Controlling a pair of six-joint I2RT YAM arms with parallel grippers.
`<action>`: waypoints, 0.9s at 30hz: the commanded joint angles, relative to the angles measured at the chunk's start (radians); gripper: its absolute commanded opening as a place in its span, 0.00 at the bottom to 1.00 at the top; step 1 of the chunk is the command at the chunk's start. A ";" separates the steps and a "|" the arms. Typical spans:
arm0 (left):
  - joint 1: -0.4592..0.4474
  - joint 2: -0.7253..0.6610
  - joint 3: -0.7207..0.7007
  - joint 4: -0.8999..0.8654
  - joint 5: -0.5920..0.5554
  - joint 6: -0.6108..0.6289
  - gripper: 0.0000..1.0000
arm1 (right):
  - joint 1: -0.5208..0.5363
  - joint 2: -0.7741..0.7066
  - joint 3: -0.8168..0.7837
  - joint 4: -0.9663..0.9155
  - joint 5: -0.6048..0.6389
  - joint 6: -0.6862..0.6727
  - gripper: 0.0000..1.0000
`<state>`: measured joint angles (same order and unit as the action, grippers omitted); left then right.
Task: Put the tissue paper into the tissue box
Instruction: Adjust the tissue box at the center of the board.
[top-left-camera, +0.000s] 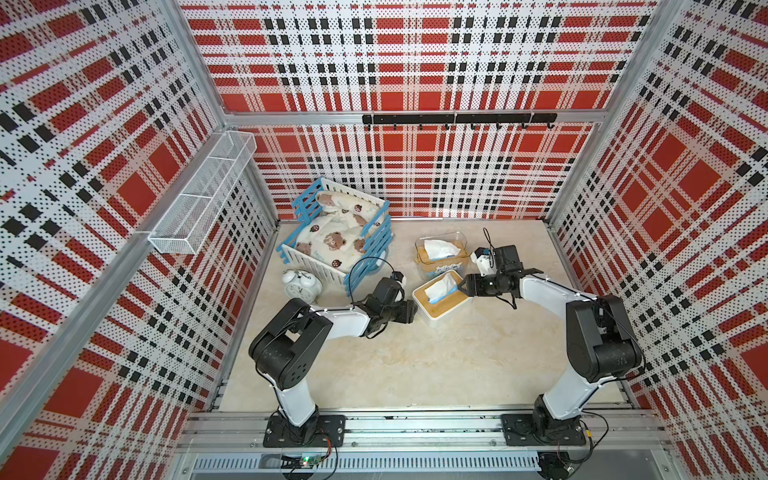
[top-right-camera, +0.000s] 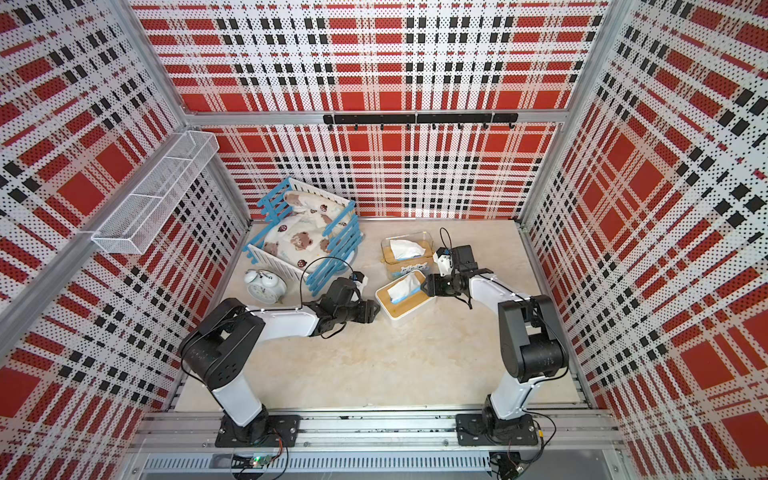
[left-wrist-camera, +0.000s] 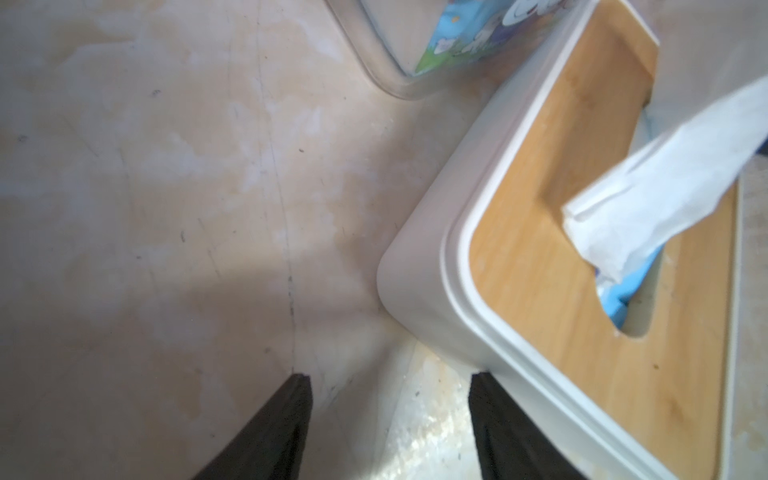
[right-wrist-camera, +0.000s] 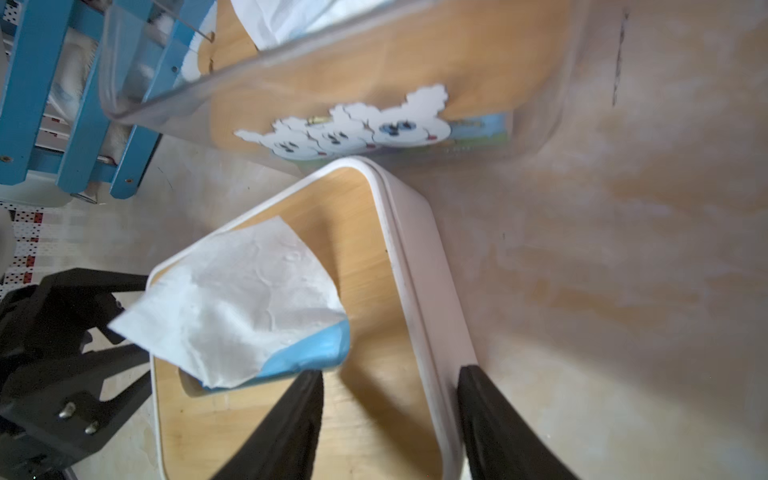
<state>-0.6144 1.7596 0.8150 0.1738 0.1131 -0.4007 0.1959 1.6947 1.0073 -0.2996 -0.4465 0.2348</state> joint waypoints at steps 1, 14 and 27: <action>0.022 0.024 0.054 0.076 0.022 -0.009 0.66 | 0.006 -0.058 -0.064 -0.005 -0.062 0.032 0.58; 0.098 0.051 0.121 0.078 0.025 0.009 0.66 | 0.005 -0.096 -0.065 0.004 0.027 0.069 0.60; 0.166 -0.163 0.057 0.091 -0.156 0.082 0.67 | 0.006 -0.305 0.008 -0.058 0.425 -0.005 0.64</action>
<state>-0.4587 1.6703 0.8940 0.2337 0.0448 -0.3603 0.1963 1.4567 1.0023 -0.3557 -0.1677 0.2565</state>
